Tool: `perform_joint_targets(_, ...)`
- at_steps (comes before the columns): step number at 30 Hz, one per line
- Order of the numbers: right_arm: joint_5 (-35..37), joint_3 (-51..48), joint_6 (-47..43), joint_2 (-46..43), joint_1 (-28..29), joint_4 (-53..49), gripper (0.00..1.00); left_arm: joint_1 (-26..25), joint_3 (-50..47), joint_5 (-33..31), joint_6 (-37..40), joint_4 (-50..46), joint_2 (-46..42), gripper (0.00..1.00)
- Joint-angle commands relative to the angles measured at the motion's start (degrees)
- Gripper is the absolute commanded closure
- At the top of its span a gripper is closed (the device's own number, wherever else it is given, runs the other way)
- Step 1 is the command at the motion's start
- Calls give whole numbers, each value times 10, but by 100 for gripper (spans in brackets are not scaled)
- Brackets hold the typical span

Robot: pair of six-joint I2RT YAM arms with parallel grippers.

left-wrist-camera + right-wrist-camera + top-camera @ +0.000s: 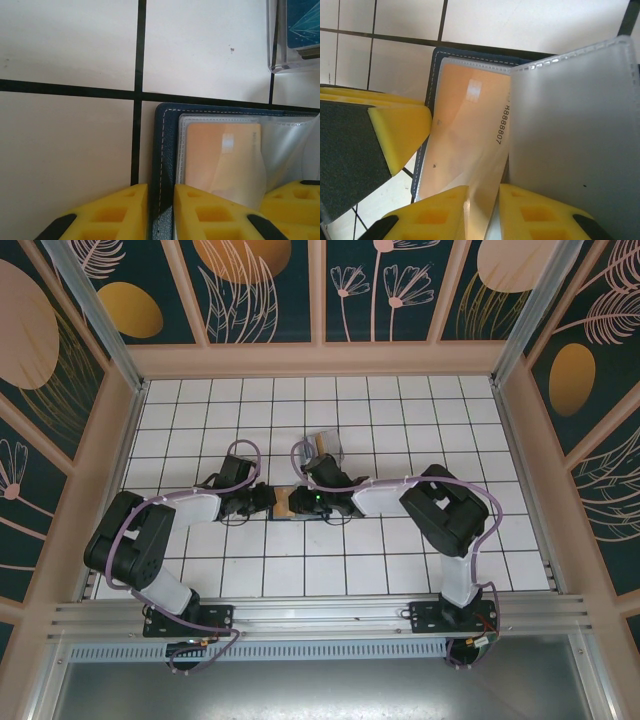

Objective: Put the credit cards into the card holder

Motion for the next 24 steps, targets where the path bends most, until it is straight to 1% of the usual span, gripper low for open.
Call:
perform_joint_targets(1,16,9,-22,-29,13,-34,74,-6,-9,16,-4,-13,6,77)
perform_joint_targets(4,39,47,-27,-30,15,-94,71,-6,-6,7,0,-27,9,78)
perform_joint_targets(6,62,60,-20,-29,21,-104,62,-6,-3,11,1,-31,14,78)
perform_joint_targets(8,88,69,-11,-22,27,-105,59,-6,-4,10,1,-29,19,78)
perform_joint_targets(11,120,101,-3,3,35,-148,58,-6,-7,16,-9,-20,24,79)
perform_joint_targets(13,155,109,5,12,46,-166,58,-6,-12,26,-15,-8,25,79)
perform_joint_targets(19,182,110,-2,27,61,-188,56,-6,-9,30,-18,-3,34,80)
perform_joint_targets(24,221,107,-11,29,73,-208,57,-6,-4,25,-22,-5,39,80)
